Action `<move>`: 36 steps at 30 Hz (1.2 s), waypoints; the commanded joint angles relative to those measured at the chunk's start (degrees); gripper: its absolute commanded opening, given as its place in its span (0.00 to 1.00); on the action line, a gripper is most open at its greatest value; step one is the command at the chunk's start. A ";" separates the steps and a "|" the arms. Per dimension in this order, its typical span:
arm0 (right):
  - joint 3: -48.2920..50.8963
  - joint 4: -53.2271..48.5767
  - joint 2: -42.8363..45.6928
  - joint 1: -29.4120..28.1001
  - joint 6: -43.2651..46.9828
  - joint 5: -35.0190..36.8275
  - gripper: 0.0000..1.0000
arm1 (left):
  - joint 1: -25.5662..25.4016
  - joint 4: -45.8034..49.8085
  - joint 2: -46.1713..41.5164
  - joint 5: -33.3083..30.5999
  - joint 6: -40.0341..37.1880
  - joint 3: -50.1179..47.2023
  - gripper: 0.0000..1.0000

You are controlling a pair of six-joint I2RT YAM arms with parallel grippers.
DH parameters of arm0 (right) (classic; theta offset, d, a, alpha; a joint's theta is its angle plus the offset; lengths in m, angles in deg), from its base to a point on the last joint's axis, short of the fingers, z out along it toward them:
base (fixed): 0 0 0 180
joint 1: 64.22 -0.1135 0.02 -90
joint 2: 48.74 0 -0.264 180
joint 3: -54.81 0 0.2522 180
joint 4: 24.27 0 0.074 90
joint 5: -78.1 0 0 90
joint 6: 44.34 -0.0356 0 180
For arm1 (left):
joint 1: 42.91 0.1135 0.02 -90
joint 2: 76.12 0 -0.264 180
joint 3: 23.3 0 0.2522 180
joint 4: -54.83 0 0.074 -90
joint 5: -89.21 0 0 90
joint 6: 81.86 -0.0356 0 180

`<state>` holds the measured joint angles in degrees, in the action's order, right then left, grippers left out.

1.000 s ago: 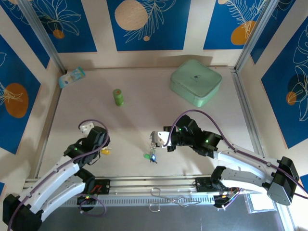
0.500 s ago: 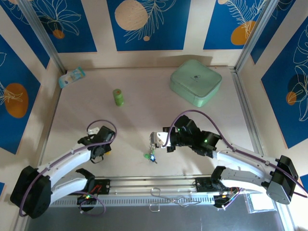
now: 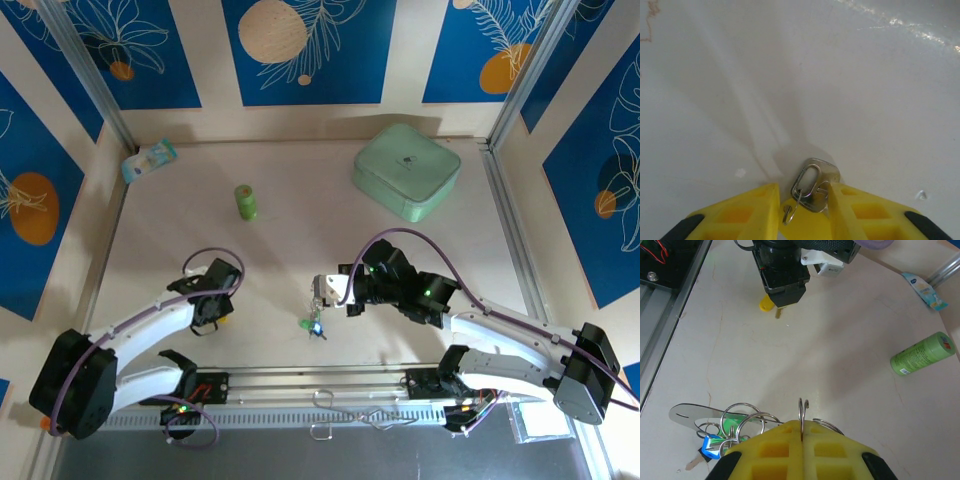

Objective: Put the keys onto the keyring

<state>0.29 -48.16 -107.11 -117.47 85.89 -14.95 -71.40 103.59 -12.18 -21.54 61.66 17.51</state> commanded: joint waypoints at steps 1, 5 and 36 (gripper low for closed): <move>-1.21 0.65 0.32 -0.43 -0.94 -1.09 0.00 | 0.54 3.06 -0.68 0.10 1.39 1.47 0.28; -1.17 0.63 0.19 -0.42 -0.95 -1.33 0.00 | 0.37 4.68 -2.01 0.19 1.33 1.51 0.28; -1.52 0.29 -0.43 -0.29 -1.75 -2.42 0.00 | 0.29 2.44 -1.12 1.18 -1.70 -0.53 0.13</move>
<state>0.29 -48.18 -107.22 -117.47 85.25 -15.28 -71.42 105.45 -13.27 -20.28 61.18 16.96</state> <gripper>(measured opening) 0.063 0.138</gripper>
